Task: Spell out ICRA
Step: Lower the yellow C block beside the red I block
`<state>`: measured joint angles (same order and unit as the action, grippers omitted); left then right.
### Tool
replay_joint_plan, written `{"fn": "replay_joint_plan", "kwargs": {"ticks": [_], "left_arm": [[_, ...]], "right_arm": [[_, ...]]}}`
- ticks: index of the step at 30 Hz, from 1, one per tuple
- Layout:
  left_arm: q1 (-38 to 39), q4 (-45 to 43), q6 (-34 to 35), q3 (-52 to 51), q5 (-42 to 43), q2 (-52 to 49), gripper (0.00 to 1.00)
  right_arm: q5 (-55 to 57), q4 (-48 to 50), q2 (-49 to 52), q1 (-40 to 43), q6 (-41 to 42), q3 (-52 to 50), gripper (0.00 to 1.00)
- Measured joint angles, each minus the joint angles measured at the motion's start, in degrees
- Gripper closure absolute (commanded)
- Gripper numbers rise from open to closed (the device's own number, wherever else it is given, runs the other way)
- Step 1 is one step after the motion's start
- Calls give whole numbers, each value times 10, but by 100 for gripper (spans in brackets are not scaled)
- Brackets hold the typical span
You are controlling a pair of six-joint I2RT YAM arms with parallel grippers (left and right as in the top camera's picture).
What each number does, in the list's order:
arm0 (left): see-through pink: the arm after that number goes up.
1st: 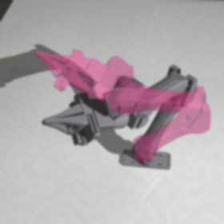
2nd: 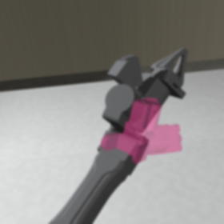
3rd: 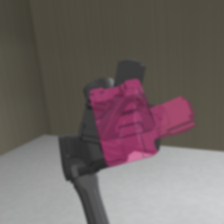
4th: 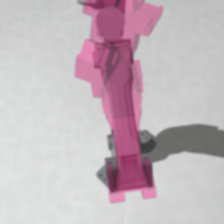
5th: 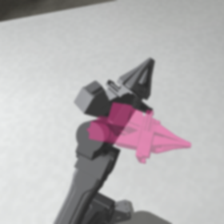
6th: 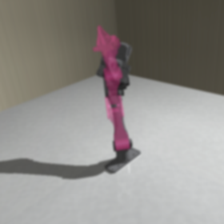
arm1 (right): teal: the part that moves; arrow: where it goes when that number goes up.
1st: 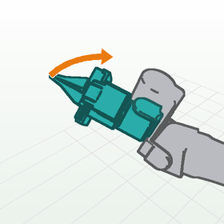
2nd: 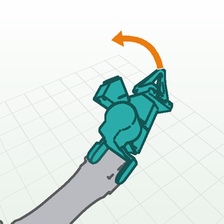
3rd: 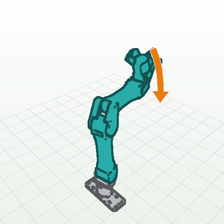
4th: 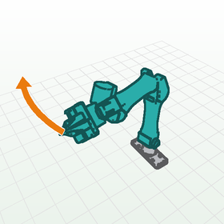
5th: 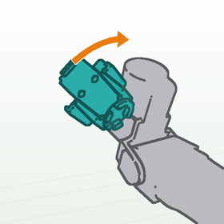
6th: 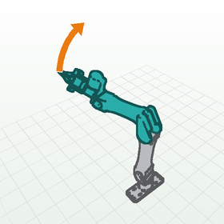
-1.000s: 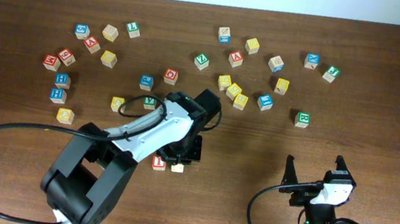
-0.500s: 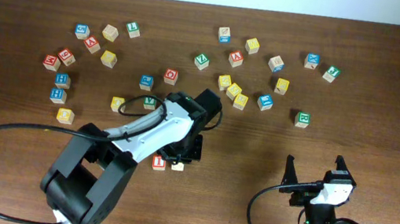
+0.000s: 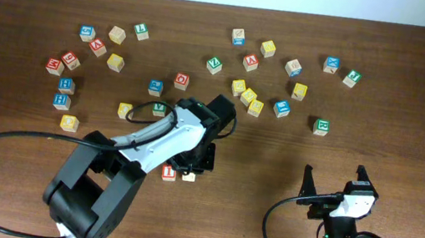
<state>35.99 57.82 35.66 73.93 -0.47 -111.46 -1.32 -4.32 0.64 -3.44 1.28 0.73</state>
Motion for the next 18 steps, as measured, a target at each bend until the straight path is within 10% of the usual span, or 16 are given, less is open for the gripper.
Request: {"fn": "replay_joint_plan", "kwargs": {"ticks": [18], "left_arm": [[0,23,3,-2,-15,0,81]], "right_arm": [[0,0,0,0,0,0,2]]}}
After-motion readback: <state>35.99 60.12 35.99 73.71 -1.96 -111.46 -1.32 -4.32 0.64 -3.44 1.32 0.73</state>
